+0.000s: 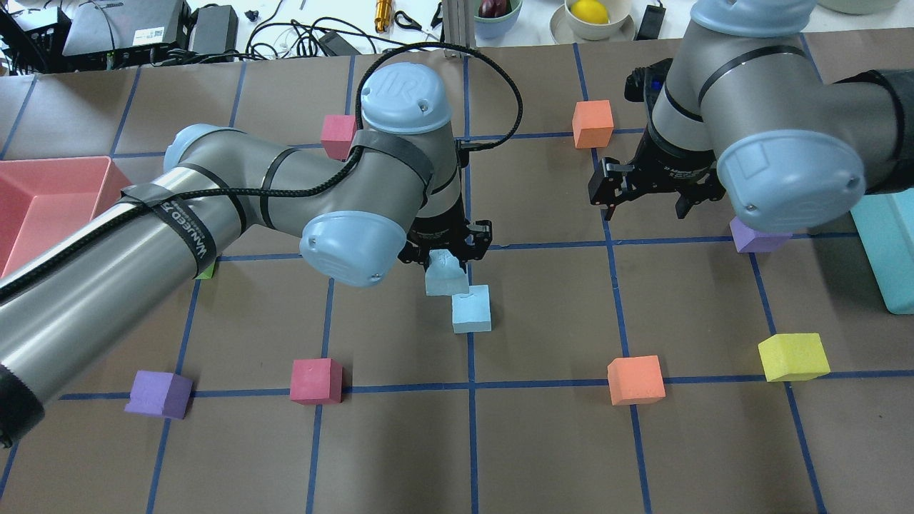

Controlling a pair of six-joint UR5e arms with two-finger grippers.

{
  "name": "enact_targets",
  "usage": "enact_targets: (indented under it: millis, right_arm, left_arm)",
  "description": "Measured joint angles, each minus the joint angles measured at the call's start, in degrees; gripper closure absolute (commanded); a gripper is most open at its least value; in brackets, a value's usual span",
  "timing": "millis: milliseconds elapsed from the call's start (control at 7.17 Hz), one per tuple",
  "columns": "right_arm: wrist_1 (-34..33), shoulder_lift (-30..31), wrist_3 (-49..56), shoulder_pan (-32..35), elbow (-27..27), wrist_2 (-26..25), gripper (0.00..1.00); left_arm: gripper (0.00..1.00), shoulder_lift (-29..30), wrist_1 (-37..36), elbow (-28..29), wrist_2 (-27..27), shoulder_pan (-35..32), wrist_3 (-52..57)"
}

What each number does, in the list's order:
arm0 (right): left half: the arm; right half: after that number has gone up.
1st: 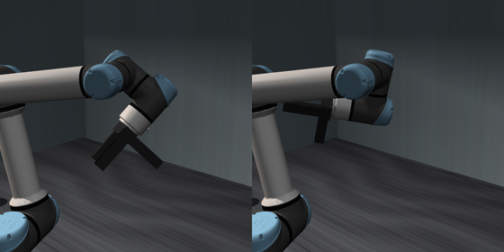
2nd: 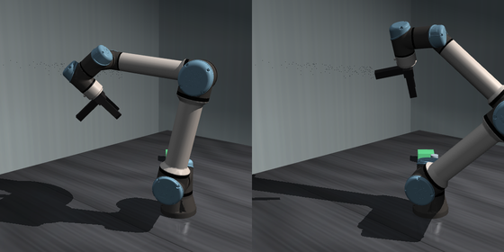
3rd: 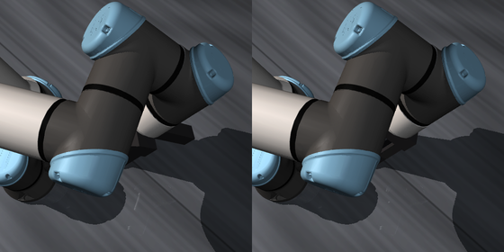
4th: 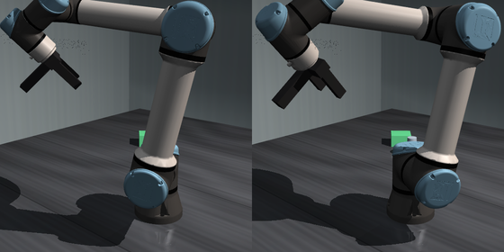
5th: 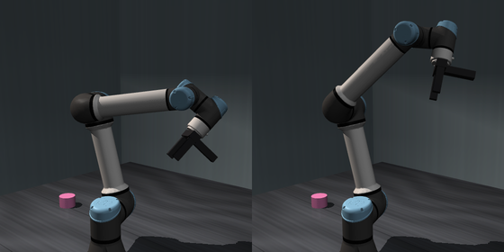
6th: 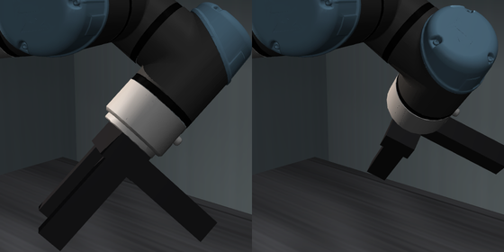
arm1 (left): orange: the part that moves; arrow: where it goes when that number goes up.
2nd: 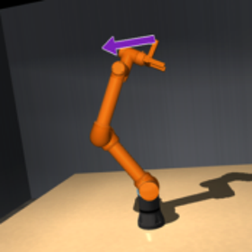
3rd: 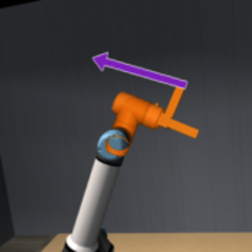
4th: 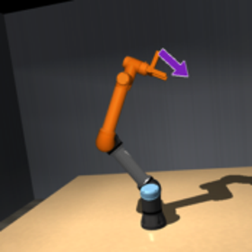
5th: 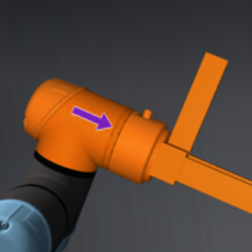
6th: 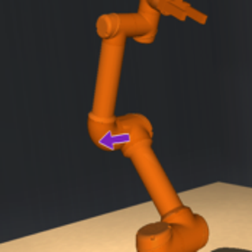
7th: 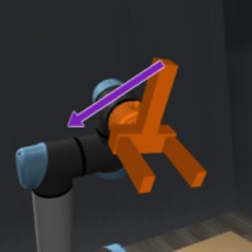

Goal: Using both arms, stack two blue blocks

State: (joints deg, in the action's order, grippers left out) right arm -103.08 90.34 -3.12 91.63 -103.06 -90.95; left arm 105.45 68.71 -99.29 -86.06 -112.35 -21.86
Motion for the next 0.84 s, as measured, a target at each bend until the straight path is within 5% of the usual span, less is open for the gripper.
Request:
enact_targets:
  millis: [837]
  right_arm:
    - [9.86,5.81,0.82,-0.25,3.51,0.97,0.00]
  left_arm:
    - [1.00,2.58,-5.47,-1.90,0.28,-2.45,-2.88]
